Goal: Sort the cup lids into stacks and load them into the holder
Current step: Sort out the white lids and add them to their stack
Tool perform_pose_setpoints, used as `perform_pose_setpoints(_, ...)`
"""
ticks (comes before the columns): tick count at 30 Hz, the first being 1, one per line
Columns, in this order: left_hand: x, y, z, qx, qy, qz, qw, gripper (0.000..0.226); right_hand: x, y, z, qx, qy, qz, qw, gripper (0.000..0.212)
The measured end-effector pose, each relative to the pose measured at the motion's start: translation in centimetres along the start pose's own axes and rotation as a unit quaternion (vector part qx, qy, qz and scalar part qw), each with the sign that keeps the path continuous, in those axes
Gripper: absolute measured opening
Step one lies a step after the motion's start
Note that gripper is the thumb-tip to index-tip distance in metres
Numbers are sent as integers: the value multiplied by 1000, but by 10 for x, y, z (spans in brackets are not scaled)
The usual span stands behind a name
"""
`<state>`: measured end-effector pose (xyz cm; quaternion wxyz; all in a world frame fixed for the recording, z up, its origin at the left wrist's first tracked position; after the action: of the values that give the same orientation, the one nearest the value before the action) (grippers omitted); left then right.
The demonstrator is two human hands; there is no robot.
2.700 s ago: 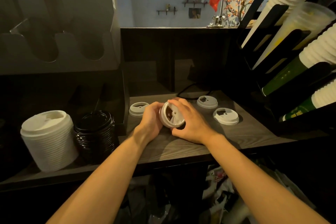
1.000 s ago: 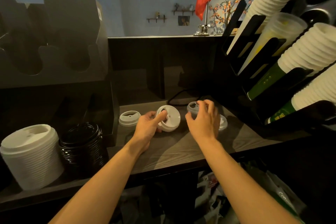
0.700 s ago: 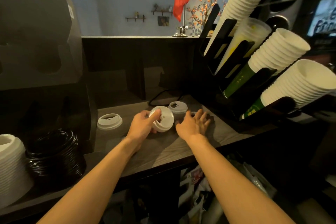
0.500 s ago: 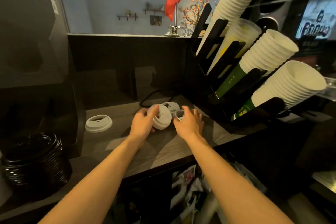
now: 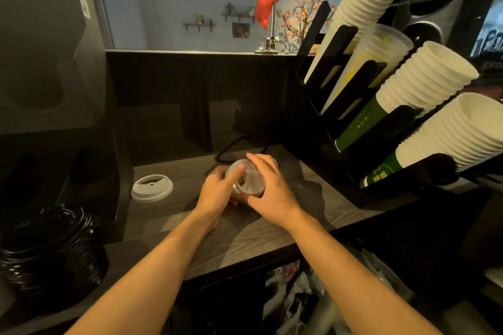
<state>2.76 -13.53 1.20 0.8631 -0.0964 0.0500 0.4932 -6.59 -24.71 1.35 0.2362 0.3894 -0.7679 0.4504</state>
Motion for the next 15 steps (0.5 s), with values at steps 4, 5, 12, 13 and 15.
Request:
perform_pose_setpoints(4,2,0,0,-1,-2,27,1000,24,0,-1,-1,5,5,-15,1000,79)
perform_pose_setpoints(5,3,-1,0,2,9,41,999,22,1,-2,-1,-6,-17,-1,1000,74)
perform_pose_setpoints(12,13,-7,2,24,46,148,988,31,1,-43,39,-191,151,69,967,72)
perform_pose_setpoints(13,13,-8,2,18,43,149,988,30,-4,-51,42,-205,164,15,965,78)
perform_pose_setpoints(15,17,-10,2,16,32,147,988,32,-14,-64,45,-222,203,-72,951,79)
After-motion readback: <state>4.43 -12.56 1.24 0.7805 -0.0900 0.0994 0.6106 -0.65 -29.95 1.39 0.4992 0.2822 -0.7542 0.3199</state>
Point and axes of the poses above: each hand's wrist, its own y-axis away from the middle knuckle, its own x-axis out of the back of the hand, z = x × y, the point moved 2 cm from there along -y, towards the middle knuckle, and after that the axes turned 14 degrees about y, right-handed, at the moved point
